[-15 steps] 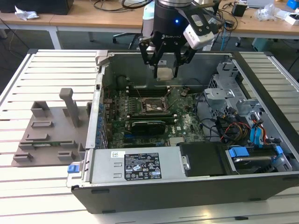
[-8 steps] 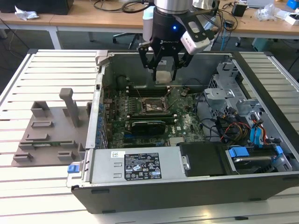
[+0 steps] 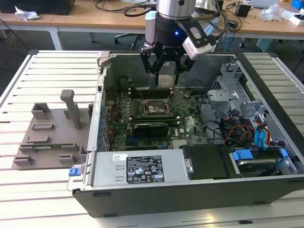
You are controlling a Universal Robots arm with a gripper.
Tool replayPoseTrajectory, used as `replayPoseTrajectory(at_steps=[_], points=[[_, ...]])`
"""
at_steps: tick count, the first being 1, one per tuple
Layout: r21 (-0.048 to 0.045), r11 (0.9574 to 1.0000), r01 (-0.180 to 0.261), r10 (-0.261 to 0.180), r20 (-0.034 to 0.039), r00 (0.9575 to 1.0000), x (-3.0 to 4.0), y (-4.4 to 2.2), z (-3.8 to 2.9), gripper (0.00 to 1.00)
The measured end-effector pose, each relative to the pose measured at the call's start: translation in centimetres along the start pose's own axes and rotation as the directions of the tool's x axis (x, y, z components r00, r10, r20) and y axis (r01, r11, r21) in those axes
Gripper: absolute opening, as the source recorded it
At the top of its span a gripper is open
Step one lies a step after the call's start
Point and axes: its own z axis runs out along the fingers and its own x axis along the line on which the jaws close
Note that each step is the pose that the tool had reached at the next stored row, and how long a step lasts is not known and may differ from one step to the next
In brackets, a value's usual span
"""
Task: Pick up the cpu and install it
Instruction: 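Pick up the cpu and move it towards the insertion slot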
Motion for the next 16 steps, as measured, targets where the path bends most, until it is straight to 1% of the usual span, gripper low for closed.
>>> replayPoseTrajectory(at_steps=[9, 11, 14, 16], points=[[0.0001, 1.0, 0.0, 0.0, -0.0001, 1.0, 0.0, 0.02, 0.56, 0.55], [0.0, 1.0, 0.0, 0.0, 0.0, 1.0, 0.01, 0.12, 0.66, 0.55], [-0.0001, 1.0, 0.0, 0.0, 0.0, 1.0, -0.02, 0.65, 0.82, 0.55], [0.0, 1.0, 0.0, 0.0, -0.0001, 1.0, -0.03, 0.69, 0.86, 0.55]])
